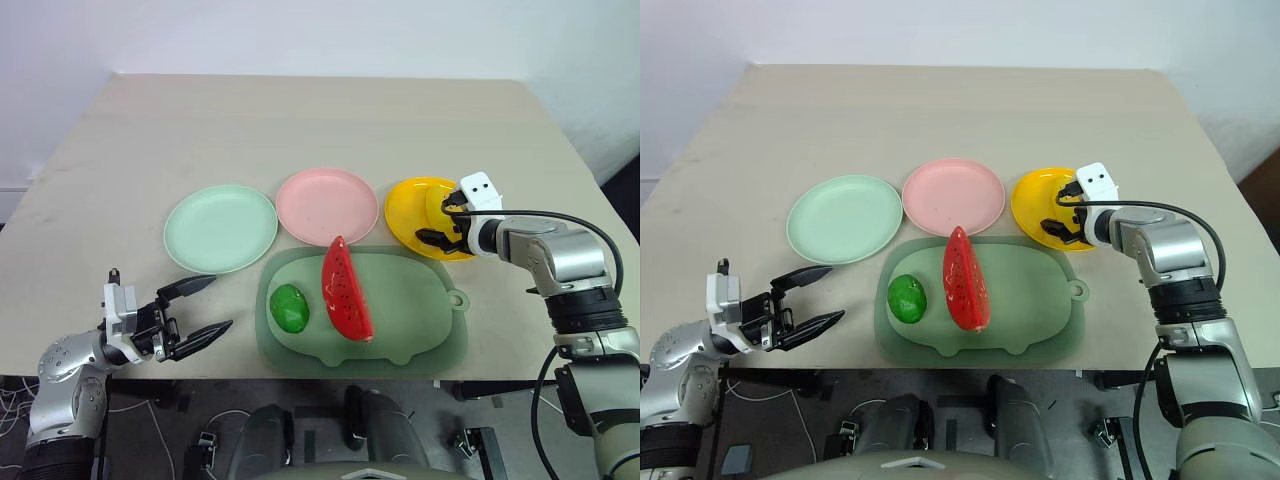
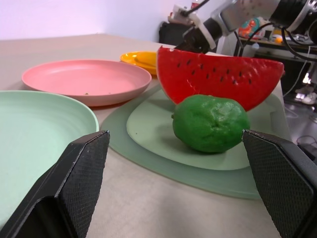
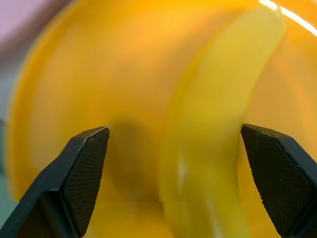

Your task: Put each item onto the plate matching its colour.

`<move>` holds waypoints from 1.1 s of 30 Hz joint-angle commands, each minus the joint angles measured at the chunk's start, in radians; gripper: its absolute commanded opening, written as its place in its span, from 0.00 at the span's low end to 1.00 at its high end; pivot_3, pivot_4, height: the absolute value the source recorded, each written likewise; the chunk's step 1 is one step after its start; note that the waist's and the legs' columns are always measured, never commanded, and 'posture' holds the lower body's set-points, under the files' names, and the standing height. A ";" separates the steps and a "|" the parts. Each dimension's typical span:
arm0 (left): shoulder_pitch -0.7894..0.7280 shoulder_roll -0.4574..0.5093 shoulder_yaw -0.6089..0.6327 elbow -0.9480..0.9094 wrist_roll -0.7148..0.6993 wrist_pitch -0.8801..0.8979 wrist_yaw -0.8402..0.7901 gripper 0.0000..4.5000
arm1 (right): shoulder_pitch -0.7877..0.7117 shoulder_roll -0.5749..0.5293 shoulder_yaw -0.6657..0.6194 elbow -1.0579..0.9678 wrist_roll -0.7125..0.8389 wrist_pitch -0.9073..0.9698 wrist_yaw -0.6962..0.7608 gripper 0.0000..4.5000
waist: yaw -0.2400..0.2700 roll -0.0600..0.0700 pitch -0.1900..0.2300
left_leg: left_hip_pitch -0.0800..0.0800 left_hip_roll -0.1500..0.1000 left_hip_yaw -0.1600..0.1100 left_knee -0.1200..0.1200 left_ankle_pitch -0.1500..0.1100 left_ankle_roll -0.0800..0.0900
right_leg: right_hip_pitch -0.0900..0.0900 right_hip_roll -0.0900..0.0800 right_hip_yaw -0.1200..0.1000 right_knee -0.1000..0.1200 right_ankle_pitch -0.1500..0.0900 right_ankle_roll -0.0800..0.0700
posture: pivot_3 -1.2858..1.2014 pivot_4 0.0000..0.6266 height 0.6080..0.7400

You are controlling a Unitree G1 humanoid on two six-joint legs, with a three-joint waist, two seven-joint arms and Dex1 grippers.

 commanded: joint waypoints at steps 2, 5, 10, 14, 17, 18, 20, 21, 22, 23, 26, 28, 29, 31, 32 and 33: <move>-0.005 0.004 -0.005 -0.042 0.002 -0.003 0.013 1.00 | -0.090 -0.017 -0.117 -0.157 0.092 0.123 0.020 0.99 | -0.002 0.001 0.000 | 0.000 0.000 0.000 0.000 0.000 0.000 | 0.000 0.000 0.000 0.000 0.000 0.000 | 0.52 0.24 0.97; -0.002 0.000 -0.010 -0.052 0.004 0.000 0.021 1.00 | -0.114 -0.009 -0.155 -0.253 0.150 0.231 0.016 0.99 | -0.002 0.001 0.000 | 0.000 0.000 0.000 0.000 0.000 0.000 | 0.000 0.000 0.000 0.000 0.000 0.000 | 0.52 0.24 0.97; 0.004 -0.002 -0.018 -0.065 0.003 0.006 0.032 1.00 | -0.121 0.057 -0.190 -0.438 0.244 0.443 -0.029 0.99 | -0.001 0.001 0.000 | 0.000 0.001 -0.001 0.000 0.000 0.000 | 0.000 -0.001 0.000 0.000 0.000 0.000 | 0.52 0.24 0.97; 0.006 -0.003 -0.022 -0.068 0.002 0.004 0.039 1.00 | -0.120 0.155 -0.215 -0.528 0.298 0.612 -0.095 0.99 | -0.002 0.001 0.000 | 0.000 0.001 -0.001 0.000 0.000 0.000 | 0.000 -0.001 0.000 0.001 0.000 0.000 | 0.52 0.24 0.97; 0.016 -0.009 -0.029 -0.075 0.006 -0.007 0.038 1.00 | -0.074 0.203 -0.178 -0.543 0.398 0.639 -0.166 0.99 | -0.005 0.001 0.000 | 0.000 0.001 -0.001 0.000 0.000 0.000 | 0.000 -0.001 0.000 0.001 0.000 0.000 | 0.52 0.24 0.97; 0.019 -0.009 -0.032 -0.078 0.008 -0.010 0.036 1.00 | -0.062 0.211 -0.168 -0.548 0.423 0.639 -0.189 0.99 | -0.005 0.001 0.000 | 0.000 0.001 -0.001 0.000 0.000 0.000 | 0.000 -0.001 0.000 0.001 0.000 0.000 | 0.52 0.24 0.97; 0.023 -0.011 -0.036 -0.081 0.010 -0.015 0.030 1.00 | -0.045 0.232 -0.151 -0.544 0.477 0.639 -0.252 0.99 | -0.010 0.001 0.000 | 0.000 0.001 -0.001 0.000 0.000 0.000 | 0.000 -0.001 0.000 0.001 0.000 0.000 | 0.52 0.24 0.97; 0.024 -0.010 -0.040 -0.081 0.014 -0.025 0.022 1.00 | -0.038 0.249 -0.142 -0.536 0.507 0.639 -0.291 0.99 | -0.013 0.001 0.000 | -0.001 0.000 -0.001 0.000 0.000 0.000 | 0.000 -0.002 0.000 0.001 0.000 0.000 | 0.52 0.24 0.97; 0.024 -0.009 -0.043 -0.081 0.017 -0.035 0.013 1.00 | -0.033 0.265 -0.134 -0.529 0.536 0.639 -0.329 0.99 | -0.016 0.001 0.000 | -0.001 0.000 -0.001 0.000 0.000 0.000 | 0.000 -0.002 0.000 0.001 0.000 0.000 | 0.52 0.24 0.97; 0.024 -0.009 -0.046 -0.080 0.019 -0.043 0.008 1.00 | -0.031 0.276 -0.126 -0.523 0.566 0.639 -0.365 0.99 | -0.017 0.001 0.000 | -0.001 0.000 -0.001 0.000 0.000 0.000 | 0.000 -0.001 0.000 0.001 0.000 0.000 | 0.52 0.24 0.97; 0.020 -0.007 -0.054 -0.075 0.028 -0.060 0.000 1.00 | -0.033 0.300 -0.114 -0.503 0.649 0.639 -0.465 0.99 | -0.020 0.001 0.000 | 0.000 0.000 -0.001 0.000 0.000 0.000 | 0.000 -0.001 0.000 0.001 0.000 0.000 | 0.52 0.24 0.97; 0.018 -0.002 -0.060 -0.067 0.037 -0.074 -0.012 1.00 | -0.037 0.317 -0.109 -0.487 0.703 0.639 -0.529 0.99 | -0.020 0.001 0.000 | 0.000 0.000 -0.001 0.000 0.000 0.000 | 0.000 0.000 0.000 0.001 0.000 0.000 | 0.52 0.24 0.97; 0.016 -0.003 -0.060 -0.064 0.037 -0.075 -0.010 1.00 | -0.036 0.326 -0.102 -0.480 0.729 0.639 -0.563 0.99 | -0.020 0.001 0.000 | 0.000 0.000 -0.001 0.000 0.000 0.000 | 0.000 0.000 0.000 0.001 0.000 0.000 | 0.52 0.24 0.97; 0.013 -0.005 -0.063 -0.062 0.036 -0.076 -0.006 1.00 | -0.032 0.340 -0.090 -0.468 0.775 0.639 -0.627 0.99 | -0.020 0.001 0.000 | 0.000 0.000 -0.001 0.000 0.000 0.000 | 0.000 0.000 0.000 0.001 0.000 0.000 | 0.52 0.24 0.97; 0.012 -0.005 -0.065 -0.061 0.036 -0.077 -0.004 1.00 | -0.027 0.347 -0.080 -0.464 0.791 0.639 -0.656 0.99 | -0.020 0.001 0.000 | 0.000 0.000 -0.001 0.000 0.000 0.000 | 0.000 0.000 0.000 0.001 0.000 0.000 | 0.52 0.24 0.97; 0.012 -0.006 -0.066 -0.061 0.036 -0.078 -0.004 1.00 | -0.021 0.352 -0.069 -0.460 0.805 0.639 -0.684 0.99 | -0.019 0.001 0.000 | 0.000 0.000 -0.001 0.000 0.000 0.000 | 0.000 -0.001 0.000 0.001 0.000 0.000 | 0.52 0.24 0.97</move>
